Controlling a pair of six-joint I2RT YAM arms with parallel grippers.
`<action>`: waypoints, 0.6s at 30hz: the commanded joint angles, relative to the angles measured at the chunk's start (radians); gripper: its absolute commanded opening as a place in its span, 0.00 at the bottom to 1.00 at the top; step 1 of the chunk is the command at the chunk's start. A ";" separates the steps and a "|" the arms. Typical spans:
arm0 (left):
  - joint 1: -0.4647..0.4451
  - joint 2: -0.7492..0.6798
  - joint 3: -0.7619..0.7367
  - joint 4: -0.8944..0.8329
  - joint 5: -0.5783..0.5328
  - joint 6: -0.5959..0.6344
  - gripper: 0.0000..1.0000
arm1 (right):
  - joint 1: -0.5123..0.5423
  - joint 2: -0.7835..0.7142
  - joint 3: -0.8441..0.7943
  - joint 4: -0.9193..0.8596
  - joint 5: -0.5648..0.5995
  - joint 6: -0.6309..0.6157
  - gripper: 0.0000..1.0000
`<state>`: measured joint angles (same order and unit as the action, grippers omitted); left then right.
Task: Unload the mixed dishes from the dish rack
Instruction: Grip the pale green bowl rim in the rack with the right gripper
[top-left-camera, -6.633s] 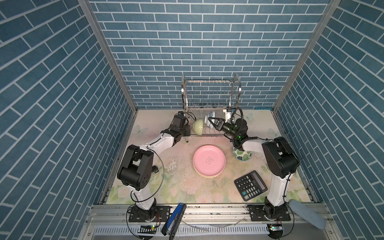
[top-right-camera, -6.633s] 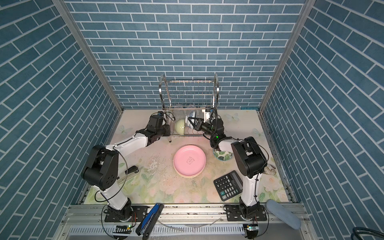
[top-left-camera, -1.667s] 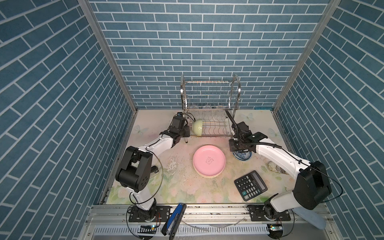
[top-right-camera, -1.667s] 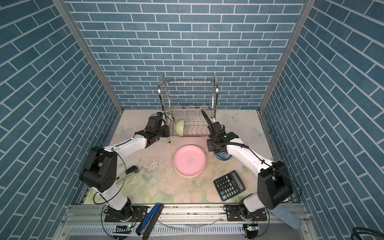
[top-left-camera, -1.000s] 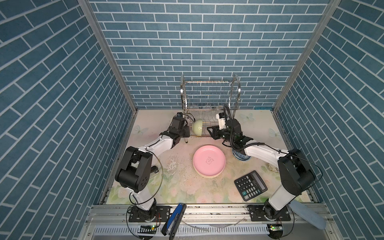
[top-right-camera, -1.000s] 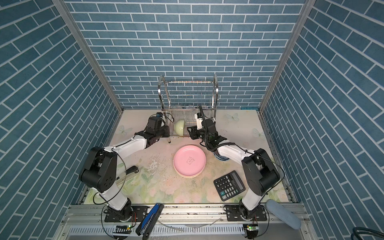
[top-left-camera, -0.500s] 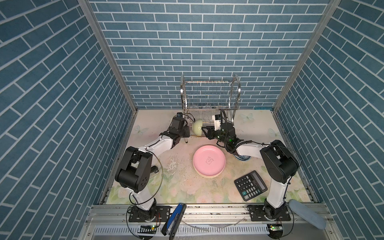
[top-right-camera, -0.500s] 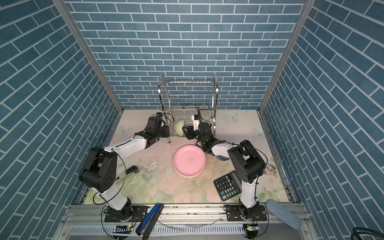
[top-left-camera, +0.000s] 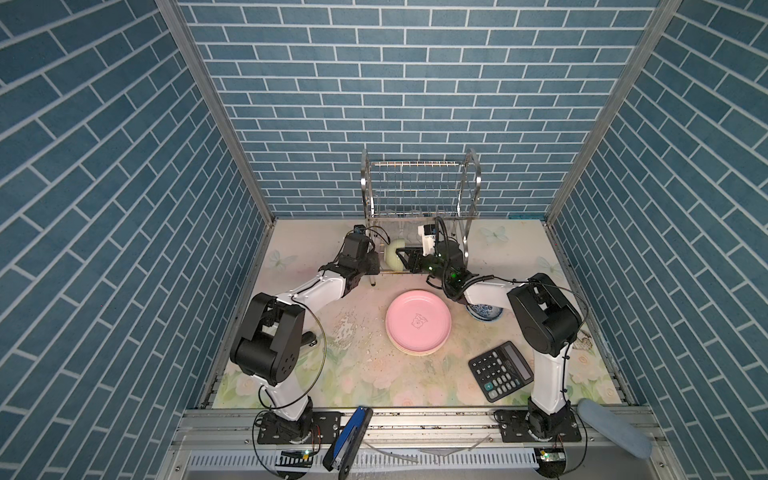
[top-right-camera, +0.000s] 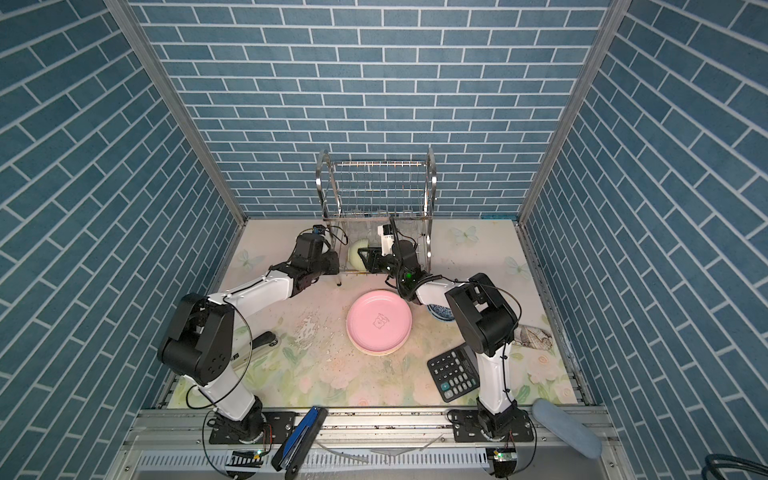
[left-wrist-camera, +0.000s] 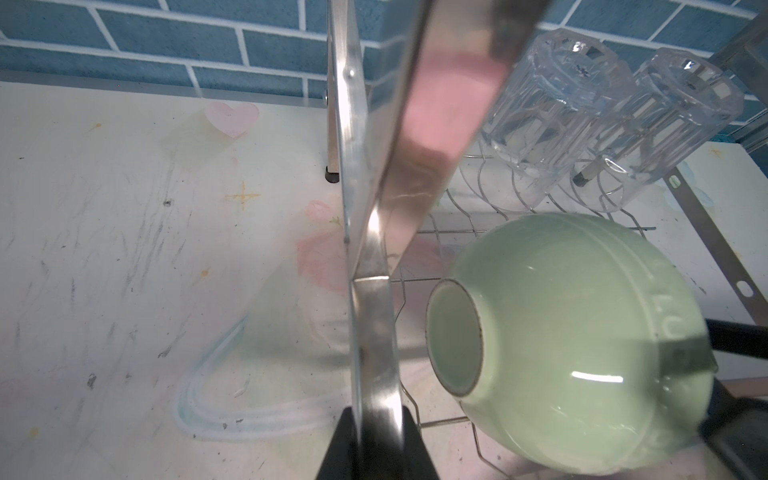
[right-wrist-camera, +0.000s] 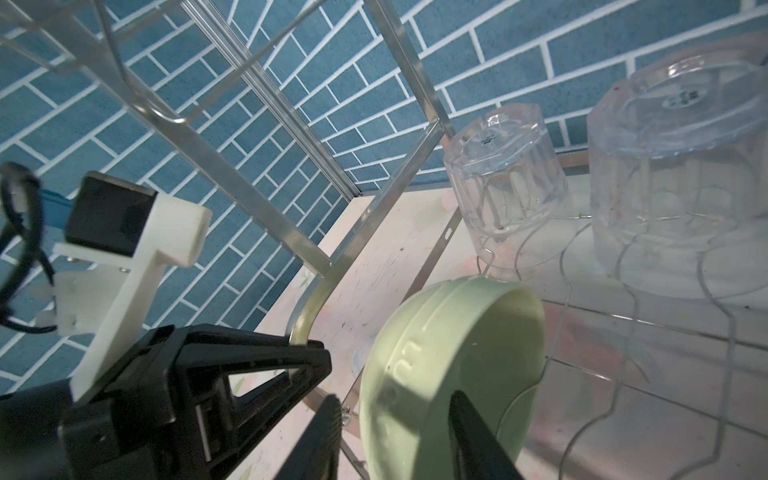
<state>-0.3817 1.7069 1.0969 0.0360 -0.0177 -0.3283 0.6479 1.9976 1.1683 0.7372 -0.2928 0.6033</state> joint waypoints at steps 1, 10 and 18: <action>0.006 -0.031 -0.014 0.002 0.025 -0.072 0.09 | 0.004 0.029 0.057 0.022 -0.014 0.039 0.44; 0.006 -0.023 -0.009 0.002 0.028 -0.072 0.09 | 0.004 0.099 0.111 0.054 -0.059 0.104 0.44; 0.006 -0.010 -0.004 -0.003 0.030 -0.072 0.09 | 0.004 0.148 0.145 0.056 -0.074 0.122 0.39</action>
<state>-0.3817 1.7069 1.0969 0.0360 -0.0170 -0.3286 0.6502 2.1201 1.2564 0.7750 -0.3534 0.6865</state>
